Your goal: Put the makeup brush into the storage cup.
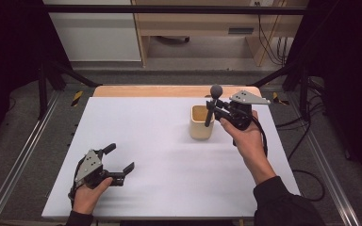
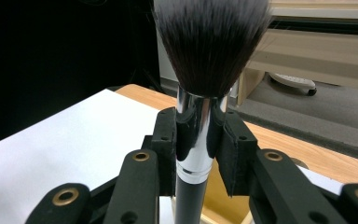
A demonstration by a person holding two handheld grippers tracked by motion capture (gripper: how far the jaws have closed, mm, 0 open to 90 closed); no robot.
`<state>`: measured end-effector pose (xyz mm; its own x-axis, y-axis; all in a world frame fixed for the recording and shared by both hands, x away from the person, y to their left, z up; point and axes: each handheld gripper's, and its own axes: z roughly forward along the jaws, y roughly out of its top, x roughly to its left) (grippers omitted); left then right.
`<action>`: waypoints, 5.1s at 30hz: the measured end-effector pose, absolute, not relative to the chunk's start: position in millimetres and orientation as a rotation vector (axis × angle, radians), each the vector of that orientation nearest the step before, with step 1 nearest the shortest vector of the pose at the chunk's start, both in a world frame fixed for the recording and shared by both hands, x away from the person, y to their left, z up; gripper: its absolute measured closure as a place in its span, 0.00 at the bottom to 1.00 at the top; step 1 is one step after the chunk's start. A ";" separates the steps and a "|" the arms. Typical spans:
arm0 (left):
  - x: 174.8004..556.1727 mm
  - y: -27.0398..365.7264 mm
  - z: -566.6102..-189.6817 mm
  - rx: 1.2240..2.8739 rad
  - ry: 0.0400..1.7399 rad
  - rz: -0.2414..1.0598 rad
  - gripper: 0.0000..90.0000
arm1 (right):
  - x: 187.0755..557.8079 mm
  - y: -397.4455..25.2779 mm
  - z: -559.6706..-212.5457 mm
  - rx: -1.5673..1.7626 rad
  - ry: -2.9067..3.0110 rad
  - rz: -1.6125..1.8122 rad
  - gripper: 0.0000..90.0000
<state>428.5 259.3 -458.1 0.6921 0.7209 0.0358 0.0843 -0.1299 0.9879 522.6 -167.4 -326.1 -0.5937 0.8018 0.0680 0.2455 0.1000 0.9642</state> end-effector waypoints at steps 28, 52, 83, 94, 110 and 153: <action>428.4 261.0 -456.8 1.622 0.664 0.625 0.01 | 532.7 -170.8 -318.2 1.038 1.839 1.525 0.78; 427.2 258.3 -456.0 1.621 0.651 0.624 0.01 | 540.8 -169.5 -320.5 1.050 1.808 1.498 0.78; 426.6 256.1 -455.8 1.615 0.635 0.629 0.01 | 547.0 -163.1 -329.2 1.047 1.812 1.458 0.78; 426.7 256.2 -455.8 1.611 0.633 0.628 0.01 | 549.3 -160.5 -331.8 1.049 1.810 1.454 0.78; 426.5 256.2 -455.5 1.613 0.631 0.628 0.01 | 554.2 -157.3 -340.5 1.053 1.828 1.429 0.78; 426.5 257.4 -454.8 1.609 0.624 0.629 0.01 | 560.4 -148.4 -366.3 1.066 1.886 1.391 0.78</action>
